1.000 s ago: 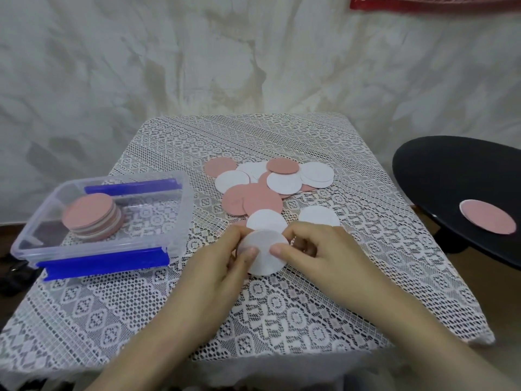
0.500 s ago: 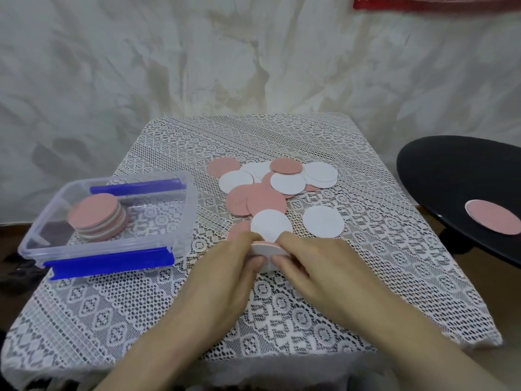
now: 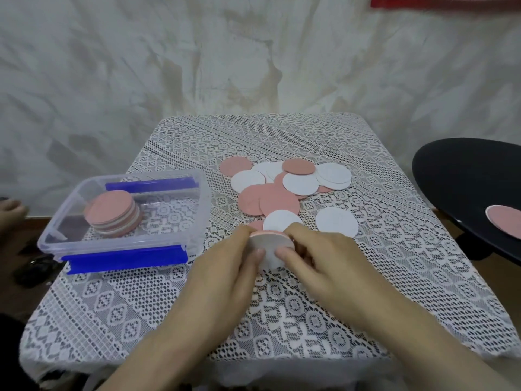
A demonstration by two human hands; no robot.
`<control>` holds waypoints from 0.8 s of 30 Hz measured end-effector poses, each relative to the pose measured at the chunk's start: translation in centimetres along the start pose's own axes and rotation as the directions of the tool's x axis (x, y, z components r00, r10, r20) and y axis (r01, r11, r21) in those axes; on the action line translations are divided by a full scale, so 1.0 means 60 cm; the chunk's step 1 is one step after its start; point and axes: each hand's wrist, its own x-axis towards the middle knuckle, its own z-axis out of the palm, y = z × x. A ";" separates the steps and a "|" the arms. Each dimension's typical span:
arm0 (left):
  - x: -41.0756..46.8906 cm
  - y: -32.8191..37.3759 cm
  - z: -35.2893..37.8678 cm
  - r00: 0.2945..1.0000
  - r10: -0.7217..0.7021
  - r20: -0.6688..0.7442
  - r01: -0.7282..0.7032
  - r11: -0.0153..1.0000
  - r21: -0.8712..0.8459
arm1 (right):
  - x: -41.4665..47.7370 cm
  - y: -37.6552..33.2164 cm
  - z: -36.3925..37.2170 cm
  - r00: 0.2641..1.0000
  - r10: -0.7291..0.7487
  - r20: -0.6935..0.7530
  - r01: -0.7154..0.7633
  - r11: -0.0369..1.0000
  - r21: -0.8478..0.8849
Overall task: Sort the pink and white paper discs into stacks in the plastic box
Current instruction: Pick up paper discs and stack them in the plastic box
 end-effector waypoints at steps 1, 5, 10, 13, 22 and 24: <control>-0.001 0.003 -0.009 1.000 -0.010 -0.027 0.010 0.999 -0.033 | 0.003 -0.003 -0.001 0.999 0.007 -0.038 -0.005 0.998 0.068; -0.011 0.011 -0.042 0.988 -0.074 -0.137 0.060 0.993 -0.106 | 0.020 -0.020 0.005 0.997 0.018 -0.081 0.000 0.976 0.219; -0.021 -0.004 -0.071 0.975 -0.136 -0.175 0.117 0.987 -0.115 | 0.037 -0.055 0.027 0.998 0.010 -0.056 0.007 0.953 0.304; -0.029 -0.018 -0.089 0.971 -0.167 -0.169 0.140 0.977 -0.161 | 0.046 -0.073 0.034 0.999 0.010 -0.038 0.003 0.943 0.333; -0.044 -0.093 -0.172 0.921 -0.349 -0.175 0.283 0.905 -0.317 | 0.121 -0.153 0.070 0.996 0.025 0.081 -0.058 0.899 0.434; -0.045 -0.112 -0.192 0.900 -0.390 -0.197 0.310 0.887 -0.342 | 0.144 -0.170 0.079 0.995 0.025 0.100 -0.068 0.890 0.450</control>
